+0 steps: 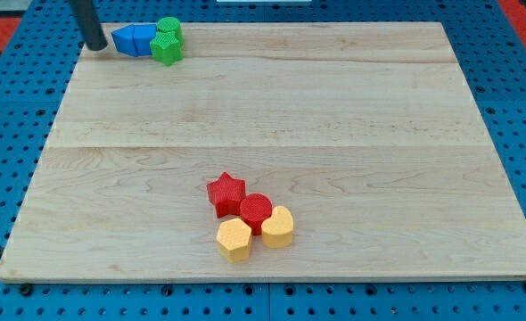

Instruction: Place the green circle at the top right of the board

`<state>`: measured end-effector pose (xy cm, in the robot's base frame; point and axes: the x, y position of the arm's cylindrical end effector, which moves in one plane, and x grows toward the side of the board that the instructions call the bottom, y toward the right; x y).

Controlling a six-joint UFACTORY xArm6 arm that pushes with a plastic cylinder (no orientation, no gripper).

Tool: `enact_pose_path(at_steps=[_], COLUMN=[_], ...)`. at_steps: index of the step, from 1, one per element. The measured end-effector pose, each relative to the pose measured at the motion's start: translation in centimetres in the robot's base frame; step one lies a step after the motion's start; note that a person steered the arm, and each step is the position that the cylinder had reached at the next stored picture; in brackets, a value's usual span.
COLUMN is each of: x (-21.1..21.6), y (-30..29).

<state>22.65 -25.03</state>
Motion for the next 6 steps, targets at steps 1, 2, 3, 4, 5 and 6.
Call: enact_pose_path(at_steps=[1,2,3,4,5,6], x=[-2.3,-2.7,-1.1,-0.2,1.7,1.7], y=[0.5,10.7,16.7,24.6,28.1,23.5])
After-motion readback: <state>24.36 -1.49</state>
